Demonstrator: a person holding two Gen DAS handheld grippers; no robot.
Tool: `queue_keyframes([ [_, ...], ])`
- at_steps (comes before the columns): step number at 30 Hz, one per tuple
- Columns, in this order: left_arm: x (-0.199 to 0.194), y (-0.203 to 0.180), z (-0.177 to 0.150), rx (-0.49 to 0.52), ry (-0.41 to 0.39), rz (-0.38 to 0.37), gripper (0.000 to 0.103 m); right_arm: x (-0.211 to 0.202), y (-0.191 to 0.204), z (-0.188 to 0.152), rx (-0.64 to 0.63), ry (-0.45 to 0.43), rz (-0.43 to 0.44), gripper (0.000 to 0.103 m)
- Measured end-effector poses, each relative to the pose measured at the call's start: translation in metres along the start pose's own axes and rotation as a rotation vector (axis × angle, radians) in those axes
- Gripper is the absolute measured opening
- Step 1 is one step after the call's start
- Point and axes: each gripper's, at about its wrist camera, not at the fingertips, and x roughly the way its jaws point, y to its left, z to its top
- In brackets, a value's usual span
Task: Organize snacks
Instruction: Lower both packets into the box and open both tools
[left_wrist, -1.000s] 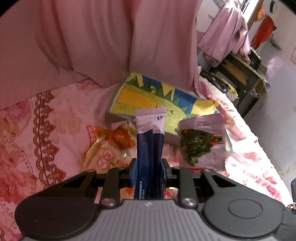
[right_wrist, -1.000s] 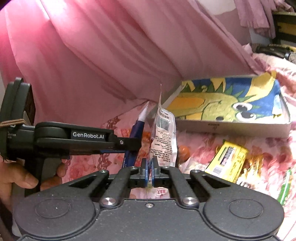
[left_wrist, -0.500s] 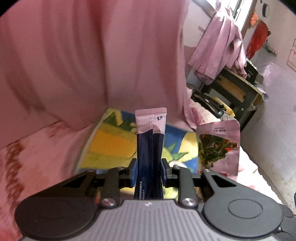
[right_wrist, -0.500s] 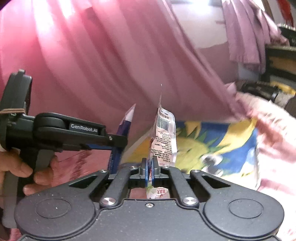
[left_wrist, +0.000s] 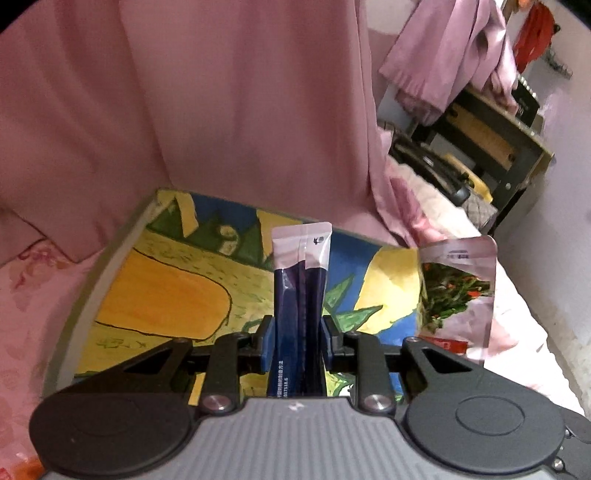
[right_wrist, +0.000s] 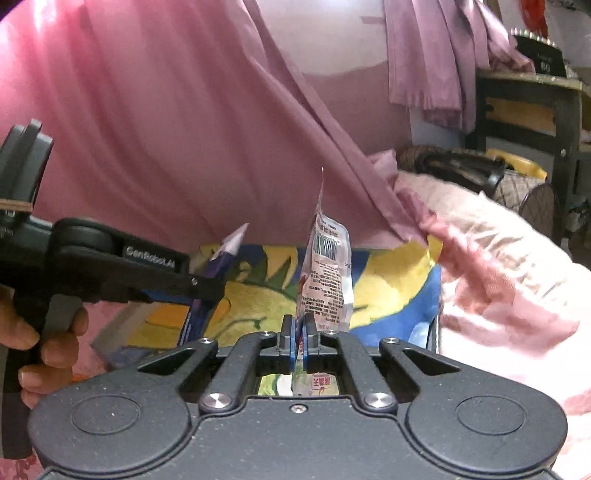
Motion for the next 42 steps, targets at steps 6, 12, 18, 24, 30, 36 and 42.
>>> queue_keyframes([
  [6,0.017,-0.001,-0.004,0.001,0.045,0.024,0.028,0.016,0.004,0.001,-0.031,0.018,0.020,0.003],
  [12,0.026,0.004,-0.008,-0.020,0.052,0.044,0.028,0.021,0.014,-0.004,-0.087,0.028,0.032,0.003],
  [18,0.025,0.008,-0.011,-0.027,0.041,0.063,0.031,0.030,0.025,-0.012,-0.146,0.044,0.032,0.004],
  [24,0.017,0.013,-0.015,-0.021,0.045,0.097,0.034,0.037,0.023,-0.017,-0.115,0.077,0.045,0.017],
  [30,-0.008,0.014,-0.019,0.001,0.000,0.115,0.058,0.028,0.021,-0.015,-0.057,0.060,0.061,0.044],
  [36,-0.050,0.011,-0.028,0.052,-0.094,0.135,0.086,-0.001,0.022,-0.012,-0.028,0.015,0.051,0.067],
  [42,-0.095,0.008,-0.047,0.090,-0.166,0.155,0.100,-0.037,0.022,-0.009,-0.005,-0.044,0.045,0.083],
])
